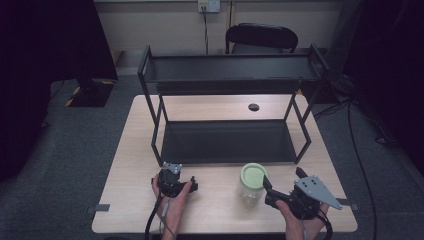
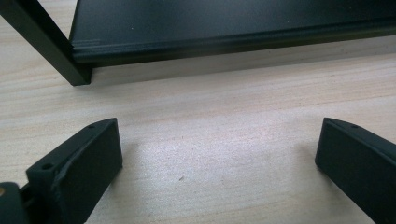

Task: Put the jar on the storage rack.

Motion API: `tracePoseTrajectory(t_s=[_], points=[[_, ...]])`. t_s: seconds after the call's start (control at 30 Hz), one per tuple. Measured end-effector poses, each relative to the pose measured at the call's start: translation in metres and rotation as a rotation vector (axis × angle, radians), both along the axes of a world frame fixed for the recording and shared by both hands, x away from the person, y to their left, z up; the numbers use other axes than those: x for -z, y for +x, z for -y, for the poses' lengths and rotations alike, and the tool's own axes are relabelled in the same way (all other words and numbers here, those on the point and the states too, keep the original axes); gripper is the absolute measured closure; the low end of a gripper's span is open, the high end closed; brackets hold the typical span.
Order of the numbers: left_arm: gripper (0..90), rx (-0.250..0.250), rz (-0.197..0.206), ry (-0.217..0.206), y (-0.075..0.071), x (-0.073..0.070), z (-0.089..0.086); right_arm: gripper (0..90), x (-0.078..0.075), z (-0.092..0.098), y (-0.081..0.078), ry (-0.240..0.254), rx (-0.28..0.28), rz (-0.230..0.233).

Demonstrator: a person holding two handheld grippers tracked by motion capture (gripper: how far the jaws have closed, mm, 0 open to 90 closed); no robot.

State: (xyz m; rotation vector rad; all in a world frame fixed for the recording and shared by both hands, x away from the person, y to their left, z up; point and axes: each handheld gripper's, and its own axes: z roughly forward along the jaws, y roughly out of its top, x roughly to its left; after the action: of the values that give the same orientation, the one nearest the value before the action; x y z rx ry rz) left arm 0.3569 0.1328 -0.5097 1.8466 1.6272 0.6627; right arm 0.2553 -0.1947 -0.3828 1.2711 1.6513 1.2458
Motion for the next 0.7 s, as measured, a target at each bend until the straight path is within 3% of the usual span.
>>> tracePoseTrajectory(t_s=[0.4, 0.7], points=[[0.1, 0.000, 0.000, 0.000, 0.000, 0.000, 0.000, 1.0, 0.005, -0.030, 0.007, -0.030, -0.106, -0.007], [0.1, 0.000, 0.000, 0.001, 0.000, 0.000, 0.000, 1.0, 0.027, -0.040, 0.019, -0.054, -0.109, -0.043]])
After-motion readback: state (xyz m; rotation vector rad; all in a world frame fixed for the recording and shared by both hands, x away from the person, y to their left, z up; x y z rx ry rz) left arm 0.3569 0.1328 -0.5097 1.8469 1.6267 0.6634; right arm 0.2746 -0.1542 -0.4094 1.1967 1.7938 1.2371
